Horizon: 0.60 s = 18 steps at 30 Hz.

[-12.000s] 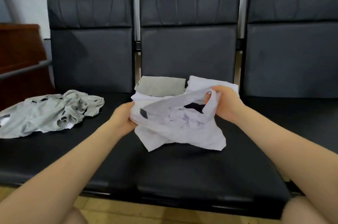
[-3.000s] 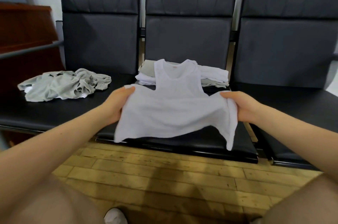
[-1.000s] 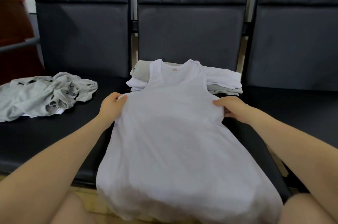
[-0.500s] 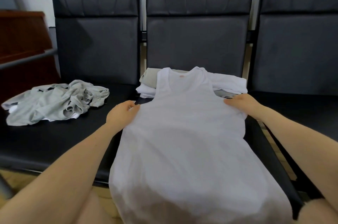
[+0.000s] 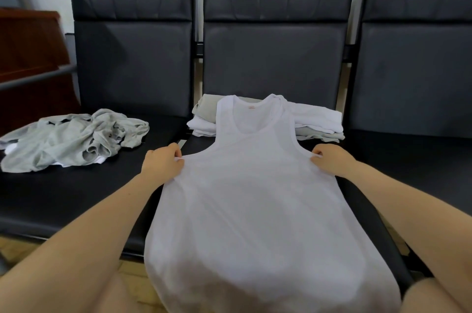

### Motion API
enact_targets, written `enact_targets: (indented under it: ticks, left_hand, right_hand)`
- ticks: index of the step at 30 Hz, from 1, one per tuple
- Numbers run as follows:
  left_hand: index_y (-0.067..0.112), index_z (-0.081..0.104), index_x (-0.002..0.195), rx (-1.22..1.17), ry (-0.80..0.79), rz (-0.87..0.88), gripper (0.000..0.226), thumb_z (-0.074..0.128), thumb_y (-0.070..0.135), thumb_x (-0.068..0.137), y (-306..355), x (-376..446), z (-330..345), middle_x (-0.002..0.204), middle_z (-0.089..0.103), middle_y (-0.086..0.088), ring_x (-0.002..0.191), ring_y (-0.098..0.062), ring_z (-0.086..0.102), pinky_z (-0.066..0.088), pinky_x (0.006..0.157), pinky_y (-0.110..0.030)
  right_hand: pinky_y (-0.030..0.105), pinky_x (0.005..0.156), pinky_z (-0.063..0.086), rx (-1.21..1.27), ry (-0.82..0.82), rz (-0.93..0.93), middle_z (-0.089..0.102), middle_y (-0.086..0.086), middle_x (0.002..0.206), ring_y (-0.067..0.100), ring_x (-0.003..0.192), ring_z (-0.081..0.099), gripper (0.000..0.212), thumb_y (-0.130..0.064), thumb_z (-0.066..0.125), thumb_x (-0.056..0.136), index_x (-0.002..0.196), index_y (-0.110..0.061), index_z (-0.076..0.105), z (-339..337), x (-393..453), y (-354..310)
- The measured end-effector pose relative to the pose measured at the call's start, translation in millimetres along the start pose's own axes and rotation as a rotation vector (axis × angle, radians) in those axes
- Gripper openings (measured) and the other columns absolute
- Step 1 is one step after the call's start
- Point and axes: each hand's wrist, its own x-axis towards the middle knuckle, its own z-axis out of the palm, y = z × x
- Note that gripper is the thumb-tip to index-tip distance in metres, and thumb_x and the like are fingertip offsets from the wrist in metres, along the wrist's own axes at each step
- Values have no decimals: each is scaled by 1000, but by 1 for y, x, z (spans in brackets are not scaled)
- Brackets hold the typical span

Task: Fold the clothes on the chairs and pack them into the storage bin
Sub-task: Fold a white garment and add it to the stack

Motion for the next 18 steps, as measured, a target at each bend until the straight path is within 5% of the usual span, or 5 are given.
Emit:
enact_targets:
  ticks: [7, 15, 18]
  left_hand:
    - [18, 51, 123, -430, -82, -167, 38, 59, 10, 87, 2, 8, 6, 111, 58, -7, 92, -20, 56, 43, 74, -29]
    - [22, 54, 122, 12, 56, -152, 33, 56, 22, 89, 8, 5, 15, 118, 51, -7, 110, -24, 47, 42, 89, -37]
    - [20, 56, 120, -20, 179, -130, 29, 54, 23, 91, 24, 7, 16, 117, 52, -7, 111, -26, 46, 41, 90, -39]
  right_hand:
    - [30, 71, 40, 77, 9, -6, 60, 2, 97, 20, 89, 55, 14, -25, 53, 94, 103, -15, 56, 8, -2, -4]
    - [34, 59, 39, 286, 315, -17, 54, 14, 67, 26, 65, 46, 19, -6, 49, 85, 74, 6, 60, 9, 2, -38]
    - [30, 60, 37, 436, 357, 2, 45, 3, 59, 16, 60, 41, 30, -4, 50, 89, 60, -5, 48, 7, 6, -50]
